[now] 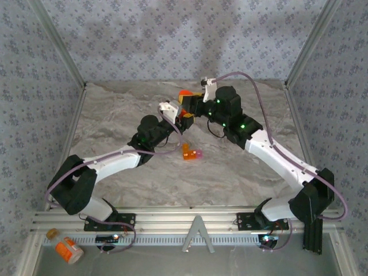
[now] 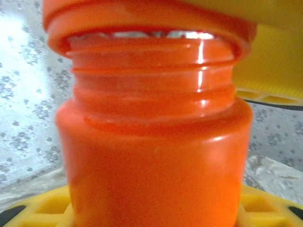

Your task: Sort the pills into containers

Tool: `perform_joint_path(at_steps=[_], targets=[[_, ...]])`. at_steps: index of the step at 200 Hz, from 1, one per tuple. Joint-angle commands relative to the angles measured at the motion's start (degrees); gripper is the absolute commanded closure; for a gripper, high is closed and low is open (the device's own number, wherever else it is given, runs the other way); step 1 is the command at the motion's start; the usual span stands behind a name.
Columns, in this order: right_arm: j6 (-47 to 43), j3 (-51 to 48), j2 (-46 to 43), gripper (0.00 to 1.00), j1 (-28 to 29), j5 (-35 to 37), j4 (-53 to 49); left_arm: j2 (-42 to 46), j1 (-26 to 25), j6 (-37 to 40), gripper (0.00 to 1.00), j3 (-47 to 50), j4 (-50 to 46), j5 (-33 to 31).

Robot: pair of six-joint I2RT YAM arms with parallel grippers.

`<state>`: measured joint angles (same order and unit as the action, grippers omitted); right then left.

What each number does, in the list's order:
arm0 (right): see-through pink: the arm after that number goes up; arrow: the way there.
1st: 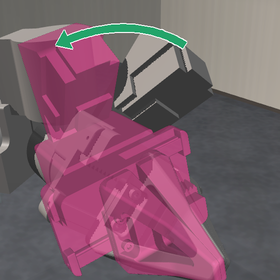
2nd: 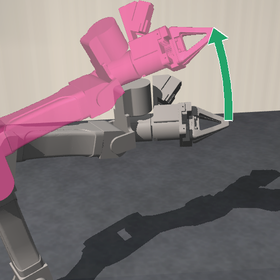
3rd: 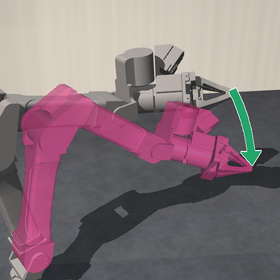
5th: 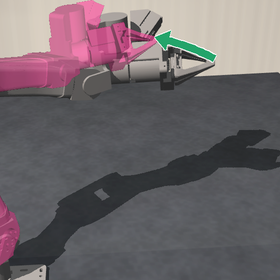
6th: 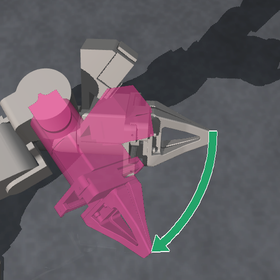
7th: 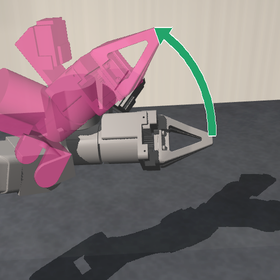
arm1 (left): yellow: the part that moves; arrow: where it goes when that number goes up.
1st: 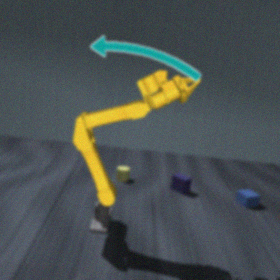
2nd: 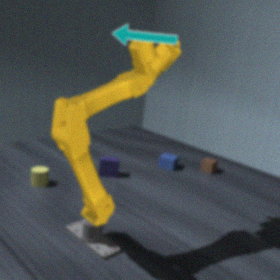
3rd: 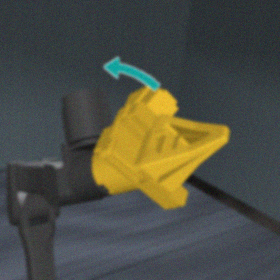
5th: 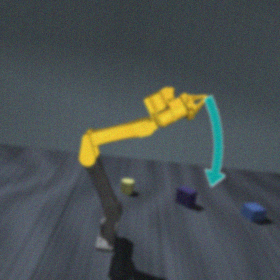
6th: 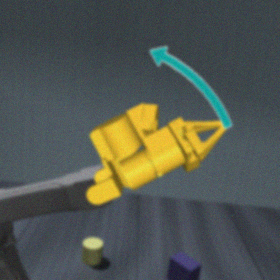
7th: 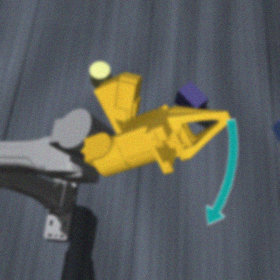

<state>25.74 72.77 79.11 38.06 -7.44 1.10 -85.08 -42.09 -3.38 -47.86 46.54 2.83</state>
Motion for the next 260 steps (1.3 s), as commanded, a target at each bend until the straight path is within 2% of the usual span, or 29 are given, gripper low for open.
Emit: perform_joint_path(at_steps=[1, 29, 71, 116, 135, 162, 186, 238, 260], targets=[[3.0, -1.9, 3.6, 0.87, 4.1, -3.1, -3.9, 0.4, -3.8, 5.8, 1.0, -2.3, 11.0, 2.4], [0.4, -1.1, 2.7, 0.88, 2.4, -5.3, -6.7, 2.6, -3.3, 5.3, 1.0, -2.2, 6.5, 6.0], [-7.1, -0.1, 0.0, 0.88, -2.6, -17.2, -10.9, 7.6, 0.8, 0.7, 1.0, -3.1, -3.3, 18.2], [-11.2, -0.4, -2.3, 0.89, -9.5, -31.8, -11.3, 9.6, 5.5, -5.3, 1.0, -3.3, -4.0, 27.4], [-12.4, 0.2, -2.3, 0.89, -10.7, -34.1, -12.1, 9.8, 5.9, -6.1, 1.0, -3.6, -4.0, 28.5], [-13.6, 0.8, -2.0, 0.9, -10.5, -33.7, -13.9, 9.4, 6.0, -6.6, 1.0, -4.8, -5.0, 29.8], [-14.6, 0.3, -2.5, 0.9, -9.7, -30.2, -15.3, 9.4, 6.0, -6.7, 1.0, -5.3, -5.5, 29.4], [-11.2, -3.6, -4.8, 0.9, -5.9, -14.9, -14.2, 9.4, 5.9, -8.5, 1.0, -4.7, -2.7, 24.0], [-9.3, -4.0, -4.2, 0.9, -3.9, -11.5, -12.9, 9.1, 6.0, -8.8, 1.0, -4.7, -1.9, 23.0]])
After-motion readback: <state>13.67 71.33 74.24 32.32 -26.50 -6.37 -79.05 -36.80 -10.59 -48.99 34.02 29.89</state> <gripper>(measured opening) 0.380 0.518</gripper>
